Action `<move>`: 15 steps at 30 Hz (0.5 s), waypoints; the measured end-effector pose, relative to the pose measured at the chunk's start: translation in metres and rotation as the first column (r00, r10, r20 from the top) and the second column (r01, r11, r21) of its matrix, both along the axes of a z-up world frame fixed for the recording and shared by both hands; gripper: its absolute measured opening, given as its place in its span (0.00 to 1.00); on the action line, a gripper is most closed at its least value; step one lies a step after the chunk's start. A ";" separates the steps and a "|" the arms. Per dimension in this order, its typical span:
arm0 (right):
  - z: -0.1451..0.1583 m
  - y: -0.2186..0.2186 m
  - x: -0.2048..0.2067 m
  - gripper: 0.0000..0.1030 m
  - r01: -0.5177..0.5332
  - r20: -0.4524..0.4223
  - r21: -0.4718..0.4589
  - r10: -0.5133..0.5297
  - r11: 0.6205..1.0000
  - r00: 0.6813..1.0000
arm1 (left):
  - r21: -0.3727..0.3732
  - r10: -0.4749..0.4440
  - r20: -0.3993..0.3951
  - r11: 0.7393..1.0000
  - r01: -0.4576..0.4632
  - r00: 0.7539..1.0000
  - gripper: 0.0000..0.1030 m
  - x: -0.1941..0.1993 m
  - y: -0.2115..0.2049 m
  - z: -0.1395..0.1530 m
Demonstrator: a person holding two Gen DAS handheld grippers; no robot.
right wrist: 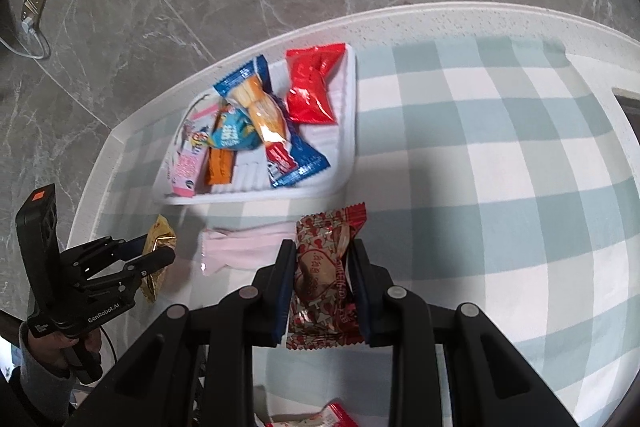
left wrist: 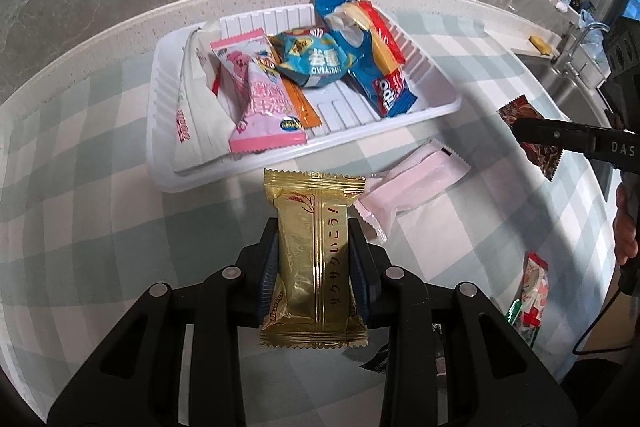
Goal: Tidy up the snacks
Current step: 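Carry gold packet with left tool while right tool carries red packet to tray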
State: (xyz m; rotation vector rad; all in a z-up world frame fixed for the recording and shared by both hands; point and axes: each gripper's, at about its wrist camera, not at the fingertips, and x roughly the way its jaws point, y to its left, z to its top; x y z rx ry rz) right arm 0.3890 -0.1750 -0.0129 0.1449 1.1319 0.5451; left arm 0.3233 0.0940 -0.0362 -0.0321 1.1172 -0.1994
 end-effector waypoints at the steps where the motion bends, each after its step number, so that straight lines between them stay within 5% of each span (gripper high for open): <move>1: 0.002 0.001 0.001 0.28 -0.001 0.002 0.004 0.001 1.000 1.000 | -0.002 0.002 0.003 1.000 -0.002 1.000 0.28 0.001 0.001 0.002; 15: 0.013 0.023 0.027 0.28 -0.032 0.029 0.020 0.031 0.999 0.999 | -0.035 0.030 0.033 0.999 -0.029 0.999 0.28 0.019 0.021 0.019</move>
